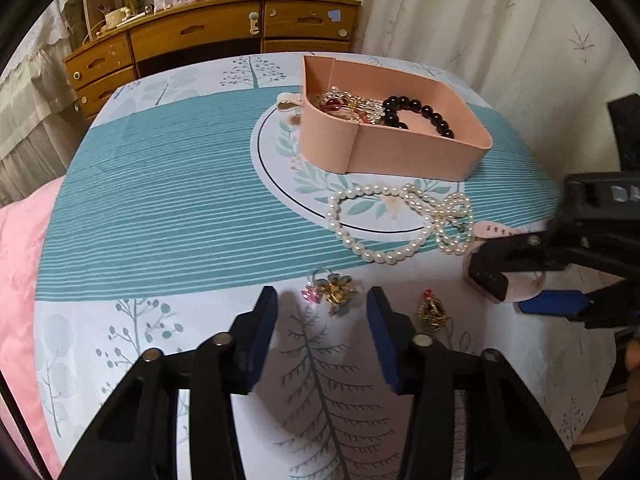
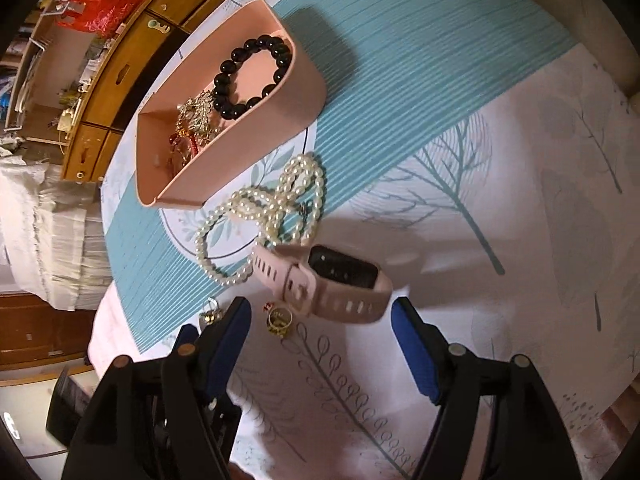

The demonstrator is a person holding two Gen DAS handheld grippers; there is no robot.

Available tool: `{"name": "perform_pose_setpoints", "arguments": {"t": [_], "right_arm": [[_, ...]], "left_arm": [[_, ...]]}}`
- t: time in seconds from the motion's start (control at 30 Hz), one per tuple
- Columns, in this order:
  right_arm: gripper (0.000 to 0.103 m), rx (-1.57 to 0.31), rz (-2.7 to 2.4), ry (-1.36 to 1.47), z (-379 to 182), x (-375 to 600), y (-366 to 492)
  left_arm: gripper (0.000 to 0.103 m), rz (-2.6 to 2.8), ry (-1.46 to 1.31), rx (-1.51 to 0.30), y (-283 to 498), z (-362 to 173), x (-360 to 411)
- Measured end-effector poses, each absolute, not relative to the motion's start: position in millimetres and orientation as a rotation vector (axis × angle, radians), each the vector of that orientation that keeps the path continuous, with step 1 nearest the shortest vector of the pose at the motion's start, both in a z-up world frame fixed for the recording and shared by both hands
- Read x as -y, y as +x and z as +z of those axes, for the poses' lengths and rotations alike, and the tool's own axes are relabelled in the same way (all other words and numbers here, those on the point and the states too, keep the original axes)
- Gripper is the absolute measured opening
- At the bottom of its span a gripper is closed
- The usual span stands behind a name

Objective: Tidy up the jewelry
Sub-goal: 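Grasp pink-strap watch with right tool while left tool closes on gold flower brooch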

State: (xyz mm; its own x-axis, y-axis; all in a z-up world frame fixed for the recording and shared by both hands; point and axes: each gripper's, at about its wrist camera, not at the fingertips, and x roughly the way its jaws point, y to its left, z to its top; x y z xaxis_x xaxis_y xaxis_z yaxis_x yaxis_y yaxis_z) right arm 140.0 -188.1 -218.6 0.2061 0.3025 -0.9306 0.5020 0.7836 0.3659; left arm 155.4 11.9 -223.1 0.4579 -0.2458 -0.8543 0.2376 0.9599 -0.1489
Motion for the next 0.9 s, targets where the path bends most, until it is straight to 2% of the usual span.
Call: {"name": "perform_pose_setpoints", "arguments": {"t": [0.03,0.07,0.3,0.47,0.67,0.9], "right_arm": [[0.073,-1.389,-0.166,0.694,-218.1,186.2,142.3],[0.073,-1.390,-0.171,0.682,-218.2,185.4,143.9],[0.073,-1.408,-0.200,0.613,-218.4,181.7,151.3],[0.073,-1.435,-0.220,0.565,-221.4,180.5,153.4],[0.068,-1.430,-0.225,0.542,-223.3,179.1,153.5],[0.059,-1.420,-0.201,0.496,-220.9,171.4,161.2]], "left_arm": [[0.031,-0.308,-0.028,-1.057,154.8,-223.1,-12.4],[0.029,-0.313,-0.040,-1.062,153.9,-223.9,-12.6],[0.027,-0.330,-0.054,-1.079,154.5,-229.4,-8.5],[0.018,-0.314,-0.033,-1.070,155.6,-229.8,-8.6],[0.008,-0.307,-0.033,-1.060,157.4,-230.8,-8.8],[0.007,-0.302,-0.017,-1.039,155.7,-228.0,-6.3]]}}
